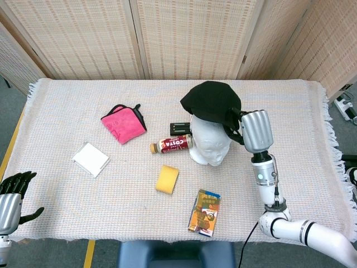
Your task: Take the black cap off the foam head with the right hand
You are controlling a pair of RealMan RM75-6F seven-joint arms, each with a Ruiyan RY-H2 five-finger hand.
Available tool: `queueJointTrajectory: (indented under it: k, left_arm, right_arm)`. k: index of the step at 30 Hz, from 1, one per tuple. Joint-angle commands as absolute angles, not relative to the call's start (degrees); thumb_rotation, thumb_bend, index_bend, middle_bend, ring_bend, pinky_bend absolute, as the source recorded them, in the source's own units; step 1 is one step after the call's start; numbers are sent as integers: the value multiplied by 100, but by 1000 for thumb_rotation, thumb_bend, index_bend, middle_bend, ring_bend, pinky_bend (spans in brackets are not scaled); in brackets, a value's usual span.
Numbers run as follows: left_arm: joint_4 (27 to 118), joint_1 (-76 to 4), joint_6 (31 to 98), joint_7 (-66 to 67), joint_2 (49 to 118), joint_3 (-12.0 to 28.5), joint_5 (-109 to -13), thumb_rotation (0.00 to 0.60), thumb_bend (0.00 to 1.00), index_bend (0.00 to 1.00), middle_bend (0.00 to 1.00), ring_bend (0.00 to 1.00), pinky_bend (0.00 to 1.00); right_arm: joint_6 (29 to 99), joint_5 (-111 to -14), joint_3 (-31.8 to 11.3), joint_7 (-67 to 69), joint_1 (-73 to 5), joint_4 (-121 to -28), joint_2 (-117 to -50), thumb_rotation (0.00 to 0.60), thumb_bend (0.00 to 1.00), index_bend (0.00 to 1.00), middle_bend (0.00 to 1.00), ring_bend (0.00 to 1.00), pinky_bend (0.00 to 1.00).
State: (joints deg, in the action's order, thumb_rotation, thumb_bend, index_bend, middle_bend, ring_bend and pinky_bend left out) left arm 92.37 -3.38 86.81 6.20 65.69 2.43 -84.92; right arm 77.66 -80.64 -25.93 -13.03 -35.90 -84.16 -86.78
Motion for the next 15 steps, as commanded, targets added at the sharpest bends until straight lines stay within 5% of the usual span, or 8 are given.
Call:
queueJointTrajectory:
  k: [1,9,15]
  left_arm:
    - [9237,-343,8676,627,6573,244,-8496,600,169,189,184,141,160]
    - [9232,-373,8644,637,6594,256,-8498,600,169,189,184,142,160]
    - [9245,-421,8616,657,6612,275,-8525,600,169,189,184,142,160]
  right_arm:
    - [7664,-7964,-2676,-1429,-3724,-8148,-8599,600,486,872,786,952,1000]
    - [7685,-7878,-2655,-1168,-3529,-8062,-7950,600,487,872,785,952,1000]
    - [7578,-8187,-2102,-772,-2948,-8530,-6927,600,492,872,785,952,1000]
